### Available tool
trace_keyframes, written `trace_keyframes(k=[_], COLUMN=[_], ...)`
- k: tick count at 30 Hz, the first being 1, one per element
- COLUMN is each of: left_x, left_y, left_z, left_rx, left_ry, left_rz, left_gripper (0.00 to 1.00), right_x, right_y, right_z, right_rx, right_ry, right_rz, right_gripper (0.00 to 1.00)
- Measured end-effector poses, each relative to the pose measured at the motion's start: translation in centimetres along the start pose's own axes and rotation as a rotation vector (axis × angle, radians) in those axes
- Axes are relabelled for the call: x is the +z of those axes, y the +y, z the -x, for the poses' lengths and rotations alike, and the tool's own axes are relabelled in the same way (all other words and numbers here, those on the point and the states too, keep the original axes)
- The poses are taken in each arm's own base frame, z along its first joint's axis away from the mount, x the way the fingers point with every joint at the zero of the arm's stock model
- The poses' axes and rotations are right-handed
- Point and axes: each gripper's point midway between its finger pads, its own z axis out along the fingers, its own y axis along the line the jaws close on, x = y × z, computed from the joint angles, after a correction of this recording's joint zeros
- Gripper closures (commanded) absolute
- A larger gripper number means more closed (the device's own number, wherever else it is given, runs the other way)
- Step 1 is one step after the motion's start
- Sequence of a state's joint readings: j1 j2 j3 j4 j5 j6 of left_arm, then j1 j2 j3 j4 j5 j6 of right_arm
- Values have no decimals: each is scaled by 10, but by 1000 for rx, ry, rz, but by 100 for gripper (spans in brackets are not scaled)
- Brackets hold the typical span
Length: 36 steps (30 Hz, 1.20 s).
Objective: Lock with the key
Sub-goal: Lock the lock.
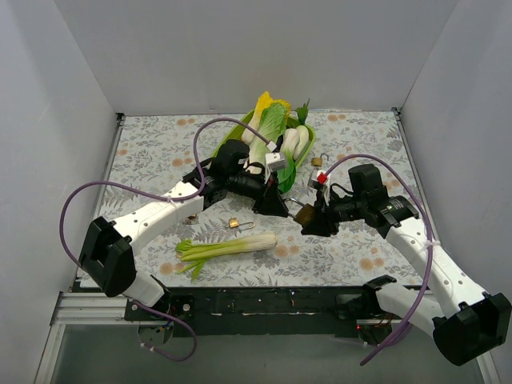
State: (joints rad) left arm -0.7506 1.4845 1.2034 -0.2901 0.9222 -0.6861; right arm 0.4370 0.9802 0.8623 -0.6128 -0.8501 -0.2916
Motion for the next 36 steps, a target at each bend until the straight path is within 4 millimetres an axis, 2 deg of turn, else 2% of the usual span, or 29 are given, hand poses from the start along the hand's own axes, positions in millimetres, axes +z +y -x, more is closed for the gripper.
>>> trace_keyframes(k=[25,32,36], left_x=[12,14,16], left_y=[13,8,4], left_z=[-19,-22,-30], left_rx=[-78,-90,-99], left_ry=[-29,-36,-31], left_rz=[3,-30,-61], left_gripper=[100,100,100], right_x=[12,14,16], right_y=[-6,0,7], right_z=[-19,-18,-25], right_rx=[101,100,120], right_ry=[94,120,156], right_rz=[-27,-18,-12], right_gripper=[99,99,99])
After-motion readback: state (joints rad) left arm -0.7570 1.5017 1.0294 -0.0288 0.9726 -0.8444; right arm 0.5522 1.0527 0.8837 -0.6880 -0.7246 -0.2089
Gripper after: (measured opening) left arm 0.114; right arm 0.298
